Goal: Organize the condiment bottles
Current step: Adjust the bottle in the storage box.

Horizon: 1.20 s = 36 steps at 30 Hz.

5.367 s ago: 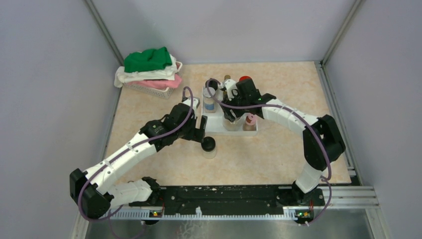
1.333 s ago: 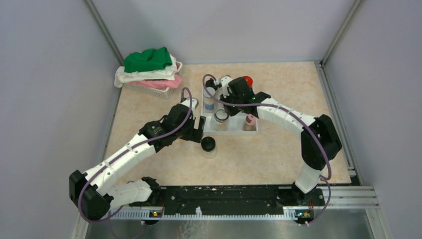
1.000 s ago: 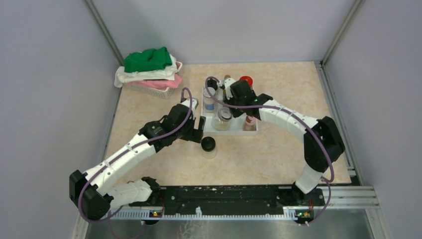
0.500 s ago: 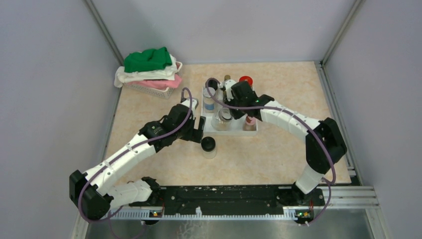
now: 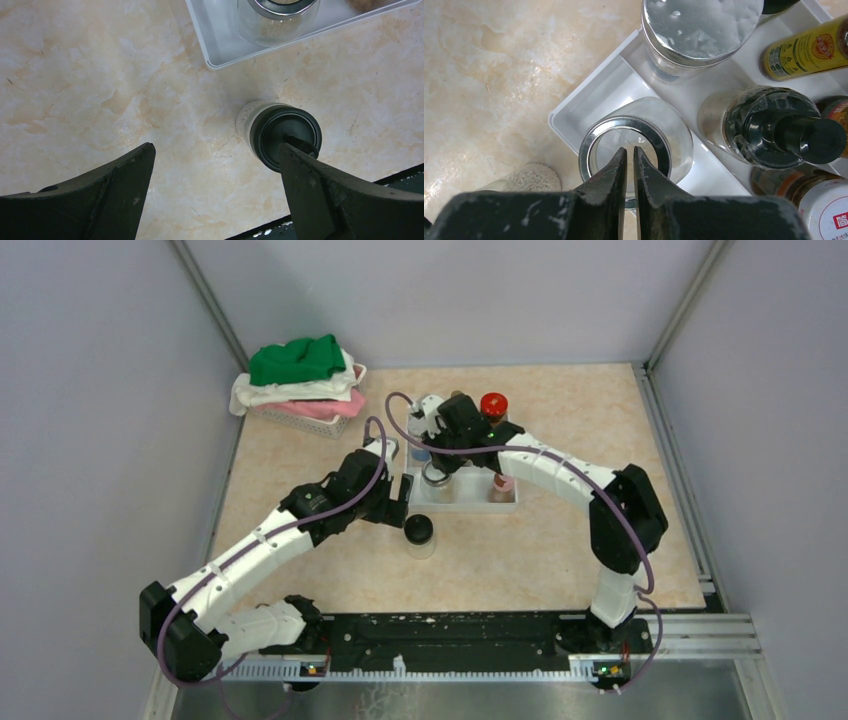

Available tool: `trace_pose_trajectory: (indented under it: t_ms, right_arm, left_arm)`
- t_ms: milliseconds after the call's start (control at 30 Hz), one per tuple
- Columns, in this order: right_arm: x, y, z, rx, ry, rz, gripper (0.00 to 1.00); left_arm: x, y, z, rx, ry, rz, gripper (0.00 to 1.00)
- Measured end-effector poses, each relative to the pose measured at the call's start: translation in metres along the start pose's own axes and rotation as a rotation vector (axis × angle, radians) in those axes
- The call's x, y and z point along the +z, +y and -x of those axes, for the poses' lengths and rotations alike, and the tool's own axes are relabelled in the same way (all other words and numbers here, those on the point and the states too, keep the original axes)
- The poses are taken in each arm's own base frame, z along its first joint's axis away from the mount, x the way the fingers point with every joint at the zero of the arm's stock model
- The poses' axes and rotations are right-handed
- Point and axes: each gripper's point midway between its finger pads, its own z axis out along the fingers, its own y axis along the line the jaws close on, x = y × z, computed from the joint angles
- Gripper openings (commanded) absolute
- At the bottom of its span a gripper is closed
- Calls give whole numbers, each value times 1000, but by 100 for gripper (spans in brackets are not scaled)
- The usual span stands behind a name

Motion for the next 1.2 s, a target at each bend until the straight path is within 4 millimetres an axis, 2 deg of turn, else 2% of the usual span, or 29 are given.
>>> trace_pose_trajectory:
  t_ms: [167, 467, 567, 733, 833, 933, 1100, 1200]
  right_arm:
    - [0, 2, 0, -1, -2, 8, 12]
    - [-5, -4, 5, 3, -15, -30, 24]
    - [-18, -9, 16, 4, -52, -60, 27]
    - [-52, -18, 41, 25, -141, -110, 27]
    - [-63, -24, 43, 41, -157, -140, 26]
    - [-62, -28, 24, 56, -118, -161, 25]
    - [-47, -30, -42, 92, 20, -176, 24]
    - [-43, -31, -68, 109, 73, -181, 23]
  left_arm:
    - [0, 0, 0, 0, 0, 0, 99]
    - [0, 0, 0, 0, 0, 0, 99]
    - [0, 0, 0, 0, 0, 0, 99]
    - [0, 0, 0, 0, 0, 0, 99]
    - [0, 0, 0, 0, 0, 0, 99]
    - [0, 0, 0, 0, 0, 0, 99]
    - [0, 1, 0, 1, -2, 6, 99]
    - [1, 3, 1, 3, -3, 15, 99]
